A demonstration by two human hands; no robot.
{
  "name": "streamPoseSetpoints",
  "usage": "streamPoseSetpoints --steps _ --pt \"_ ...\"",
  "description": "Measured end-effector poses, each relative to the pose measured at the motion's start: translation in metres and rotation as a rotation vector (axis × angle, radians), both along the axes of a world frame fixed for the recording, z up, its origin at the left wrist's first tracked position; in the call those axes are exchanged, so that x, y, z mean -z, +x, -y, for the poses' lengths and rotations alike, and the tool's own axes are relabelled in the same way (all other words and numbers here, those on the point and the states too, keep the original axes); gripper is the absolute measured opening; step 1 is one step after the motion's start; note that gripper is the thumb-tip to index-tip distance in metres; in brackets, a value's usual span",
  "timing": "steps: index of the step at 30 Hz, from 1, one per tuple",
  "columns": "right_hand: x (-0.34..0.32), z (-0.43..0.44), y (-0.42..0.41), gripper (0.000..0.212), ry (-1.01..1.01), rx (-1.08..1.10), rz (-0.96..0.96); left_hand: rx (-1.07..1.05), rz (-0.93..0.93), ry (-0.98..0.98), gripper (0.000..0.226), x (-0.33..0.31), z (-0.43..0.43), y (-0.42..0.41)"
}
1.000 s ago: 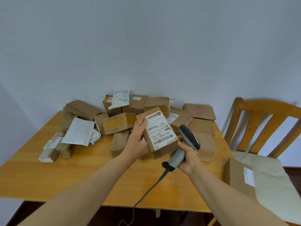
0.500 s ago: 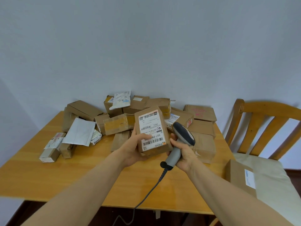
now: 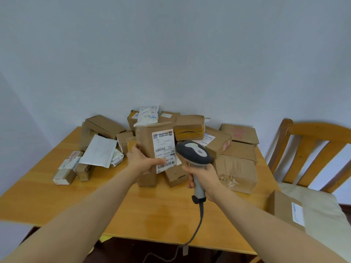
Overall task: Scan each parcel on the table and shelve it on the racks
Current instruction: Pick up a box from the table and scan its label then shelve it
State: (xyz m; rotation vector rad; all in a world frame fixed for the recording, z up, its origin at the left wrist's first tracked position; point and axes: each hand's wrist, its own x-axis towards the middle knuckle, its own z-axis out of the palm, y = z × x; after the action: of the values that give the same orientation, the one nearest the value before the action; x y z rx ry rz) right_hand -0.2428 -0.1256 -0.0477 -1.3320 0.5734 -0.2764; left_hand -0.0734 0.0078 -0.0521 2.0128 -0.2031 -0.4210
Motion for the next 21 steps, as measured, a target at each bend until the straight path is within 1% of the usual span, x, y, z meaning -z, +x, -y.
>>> streamPoseSetpoints --steps 1,3,8,15,21 --pt "-0.002 -0.003 0.0 0.007 -0.015 -0.031 -0.012 -0.034 0.026 0.058 0.118 0.004 -0.003 0.005" --pt "-0.006 -0.009 0.001 0.01 -0.022 -0.09 -0.041 -0.085 0.049 0.127 0.122 0.008 -0.01 0.011" --pt "-0.011 -0.021 0.006 0.017 -0.048 -0.183 -0.087 -0.157 0.092 0.23 0.117 0.015 -0.024 0.017" --pt "-0.01 -0.028 0.013 0.016 -0.124 -0.206 -0.108 -0.203 0.041 0.205 0.107 0.025 -0.037 0.028" --pt "-0.008 -0.033 0.012 0.018 -0.129 -0.213 -0.161 -0.201 -0.012 0.127 0.107 0.027 -0.042 0.032"
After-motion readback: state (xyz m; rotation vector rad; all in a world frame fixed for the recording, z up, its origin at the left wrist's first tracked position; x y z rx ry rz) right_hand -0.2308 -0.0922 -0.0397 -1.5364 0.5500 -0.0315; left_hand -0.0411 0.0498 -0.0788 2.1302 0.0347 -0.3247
